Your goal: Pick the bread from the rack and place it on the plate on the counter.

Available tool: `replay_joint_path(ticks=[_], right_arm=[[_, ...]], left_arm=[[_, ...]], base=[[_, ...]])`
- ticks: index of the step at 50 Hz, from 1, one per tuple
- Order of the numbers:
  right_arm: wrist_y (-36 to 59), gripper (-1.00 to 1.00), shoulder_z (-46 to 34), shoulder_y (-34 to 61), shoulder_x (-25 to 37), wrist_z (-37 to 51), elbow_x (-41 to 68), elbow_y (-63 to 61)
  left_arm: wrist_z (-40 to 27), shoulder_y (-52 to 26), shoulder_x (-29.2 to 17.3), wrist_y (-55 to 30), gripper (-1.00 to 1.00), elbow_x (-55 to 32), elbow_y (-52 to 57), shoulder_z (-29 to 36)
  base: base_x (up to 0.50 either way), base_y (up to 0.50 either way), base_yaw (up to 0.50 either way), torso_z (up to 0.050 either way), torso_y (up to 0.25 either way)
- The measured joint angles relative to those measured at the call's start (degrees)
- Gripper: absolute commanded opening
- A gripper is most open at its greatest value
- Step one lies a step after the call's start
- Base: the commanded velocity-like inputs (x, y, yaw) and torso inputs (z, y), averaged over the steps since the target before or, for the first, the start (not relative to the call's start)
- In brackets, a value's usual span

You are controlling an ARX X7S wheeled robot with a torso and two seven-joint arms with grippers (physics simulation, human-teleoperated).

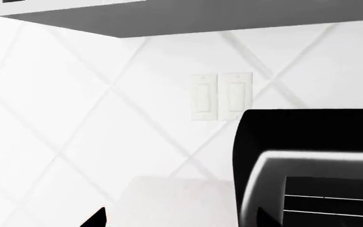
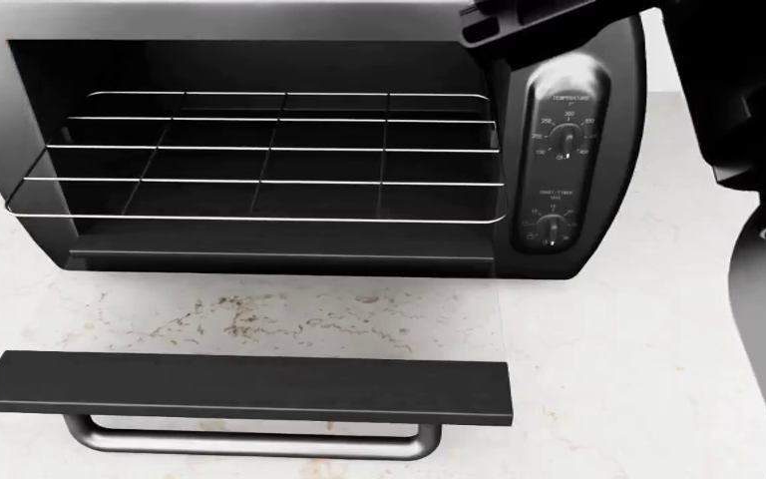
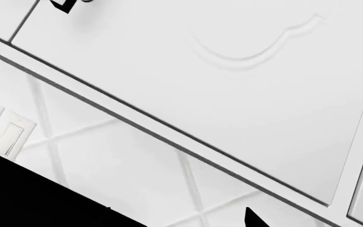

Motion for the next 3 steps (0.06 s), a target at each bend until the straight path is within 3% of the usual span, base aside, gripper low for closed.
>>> replay_joint_path(ticks=[3], right_arm=[[0.12,1.00,0.08,-0.03,-0.01,0.13,0.21,-0.15]], left_arm=[[0.85,0.01,-0.02,0.13,1.00,0.57,0.20,0.03]], base=[[0.00,0.00,0.00,0.000,0.000]])
